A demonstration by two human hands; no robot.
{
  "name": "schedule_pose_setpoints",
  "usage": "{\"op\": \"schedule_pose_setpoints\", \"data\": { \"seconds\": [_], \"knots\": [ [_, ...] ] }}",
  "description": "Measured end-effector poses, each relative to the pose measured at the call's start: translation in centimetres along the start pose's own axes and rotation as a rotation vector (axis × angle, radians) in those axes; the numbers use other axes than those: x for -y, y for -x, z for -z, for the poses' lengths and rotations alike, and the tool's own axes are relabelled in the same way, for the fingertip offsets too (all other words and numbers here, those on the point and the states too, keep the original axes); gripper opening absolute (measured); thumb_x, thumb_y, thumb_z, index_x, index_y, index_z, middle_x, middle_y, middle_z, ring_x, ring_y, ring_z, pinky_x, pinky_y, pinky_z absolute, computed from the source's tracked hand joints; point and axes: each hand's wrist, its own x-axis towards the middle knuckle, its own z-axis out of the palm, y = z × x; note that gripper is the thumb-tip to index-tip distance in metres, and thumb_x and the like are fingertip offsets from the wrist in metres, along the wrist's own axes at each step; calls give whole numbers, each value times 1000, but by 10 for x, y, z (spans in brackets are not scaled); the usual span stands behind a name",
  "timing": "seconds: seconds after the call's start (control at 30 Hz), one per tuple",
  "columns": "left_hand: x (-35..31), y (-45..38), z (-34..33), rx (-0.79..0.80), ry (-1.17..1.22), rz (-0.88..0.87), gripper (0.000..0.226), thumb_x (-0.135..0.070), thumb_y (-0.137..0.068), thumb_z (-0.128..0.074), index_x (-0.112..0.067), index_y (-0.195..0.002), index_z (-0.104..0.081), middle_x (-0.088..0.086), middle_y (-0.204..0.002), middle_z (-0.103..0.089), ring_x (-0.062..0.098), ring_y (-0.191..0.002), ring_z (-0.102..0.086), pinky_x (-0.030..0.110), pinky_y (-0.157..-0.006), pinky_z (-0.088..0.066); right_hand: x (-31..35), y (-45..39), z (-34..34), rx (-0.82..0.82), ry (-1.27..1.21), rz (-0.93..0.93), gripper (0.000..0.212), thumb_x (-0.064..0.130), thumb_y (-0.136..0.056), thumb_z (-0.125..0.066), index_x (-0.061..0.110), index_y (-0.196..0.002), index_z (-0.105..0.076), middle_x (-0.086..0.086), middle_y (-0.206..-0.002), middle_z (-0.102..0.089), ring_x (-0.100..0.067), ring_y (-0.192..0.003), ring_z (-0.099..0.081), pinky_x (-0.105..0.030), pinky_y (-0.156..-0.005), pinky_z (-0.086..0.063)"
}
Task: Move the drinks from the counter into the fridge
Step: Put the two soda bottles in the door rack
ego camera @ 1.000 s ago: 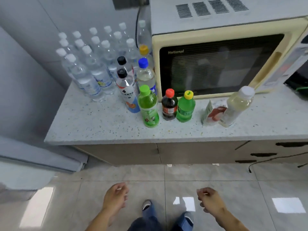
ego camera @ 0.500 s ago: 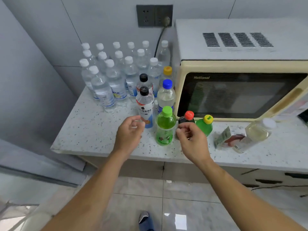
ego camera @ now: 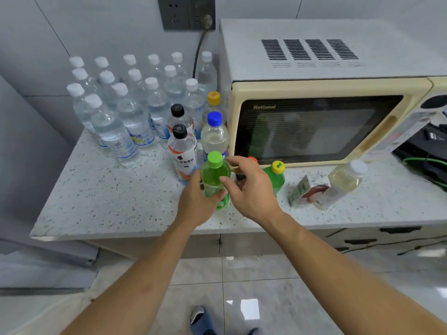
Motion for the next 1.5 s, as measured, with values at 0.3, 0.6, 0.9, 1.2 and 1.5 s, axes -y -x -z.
{"op": "schedule_pose_setpoints", "data": {
  "seconds": [0.3, 0.6, 0.9, 1.2, 1.5],
  "knots": [
    [3, 1, 6, -206, -30, 57, 71, -45, -68, -83, -35, -126, -42, -15, -113, -53, 6, -92, -55, 19, -68, -42, -76, 61, 35, -301, -30, -451, 37, 21, -89, -70, 18, -124, -57, 5, -115, -60, -14, -100, -60, -22, -76, -54],
    [-7, 36, -78, -90, 38, -51, 78, -28, -81, -78, -20, -145, -34, 2, -138, -50, 15, -115, -55, 37, -96, -51, -99, 42, 30, -107, -76, -558, 84, 27, -79, -81, 20, -148, -32, -1, -148, -44, -18, -133, -46, -38, -110, -40],
    [6, -34, -84, 223, 110, 26, 79, -28, -79, -79, -36, -143, -34, -27, -125, -53, -14, -107, -52, 11, -90, -36, -115, 30, 18, -72, -137, -594, 69, 26, -75, -85, 23, -130, -44, 14, -111, -60, -3, -99, -58, -16, -88, -44],
    [24, 3, -78, 119, 376, 56, 52, -41, -66, -79, -51, -108, -48, -14, -107, -68, 6, -100, -67, 35, -89, -56, -99, 59, 6, -241, -187, -575, 53, 24, -74, -84, 22, -115, -50, 11, -104, -61, 8, -93, -58, -7, -79, -46],
    [36, 92, -22, 234, 523, 124, 57, -59, -67, -81, -36, -116, -62, -5, -115, -71, 14, -110, -66, 42, -100, -50, -43, 128, -2, -281, -449, -669, 40, 20, -76, -83, 17, -107, -59, -10, -97, -70, -21, -86, -69, -33, -74, -60]
  ]
}}
